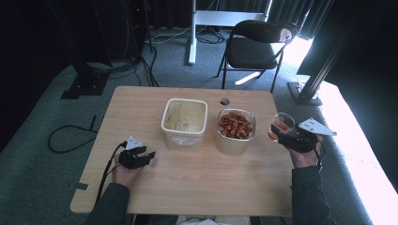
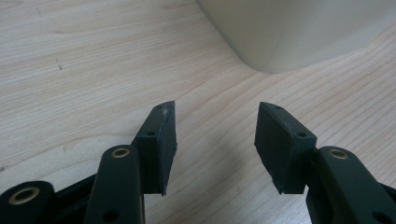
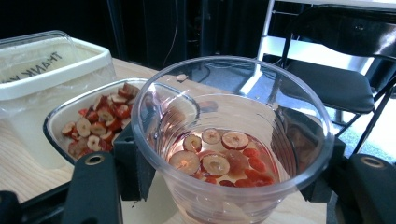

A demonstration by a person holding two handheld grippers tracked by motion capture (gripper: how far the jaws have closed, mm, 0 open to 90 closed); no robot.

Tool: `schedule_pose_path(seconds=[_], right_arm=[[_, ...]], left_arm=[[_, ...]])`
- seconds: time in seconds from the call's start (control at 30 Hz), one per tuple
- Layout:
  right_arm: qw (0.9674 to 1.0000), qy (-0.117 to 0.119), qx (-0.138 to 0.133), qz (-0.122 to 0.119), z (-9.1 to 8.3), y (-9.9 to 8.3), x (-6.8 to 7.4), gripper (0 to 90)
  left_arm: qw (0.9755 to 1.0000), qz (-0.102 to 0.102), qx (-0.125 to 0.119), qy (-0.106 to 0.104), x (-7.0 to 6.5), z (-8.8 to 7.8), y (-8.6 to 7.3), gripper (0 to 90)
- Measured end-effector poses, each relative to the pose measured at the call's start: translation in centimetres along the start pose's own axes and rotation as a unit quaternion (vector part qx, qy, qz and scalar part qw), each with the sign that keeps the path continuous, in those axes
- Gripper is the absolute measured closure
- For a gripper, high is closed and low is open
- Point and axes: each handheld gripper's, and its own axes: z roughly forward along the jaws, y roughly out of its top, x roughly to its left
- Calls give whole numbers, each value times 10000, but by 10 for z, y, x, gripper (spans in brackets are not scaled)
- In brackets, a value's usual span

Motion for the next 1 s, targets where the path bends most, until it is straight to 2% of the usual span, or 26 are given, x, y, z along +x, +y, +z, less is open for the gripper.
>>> schedule_pose_path(seconds=[0.2,0.47,1.0], right_arm=[[10000,13,-20,-41,6,13,1,338],[9999,77,-104,67,15,27,3,340],[9996,-206,101,-165,48,51,6,344]], left_arm=[[10000,59,65,19,-1,2,0,491],[10000,-27,13,44,2,-1,-2,490],[10000,-17,72,44,3,-2,-4,490]])
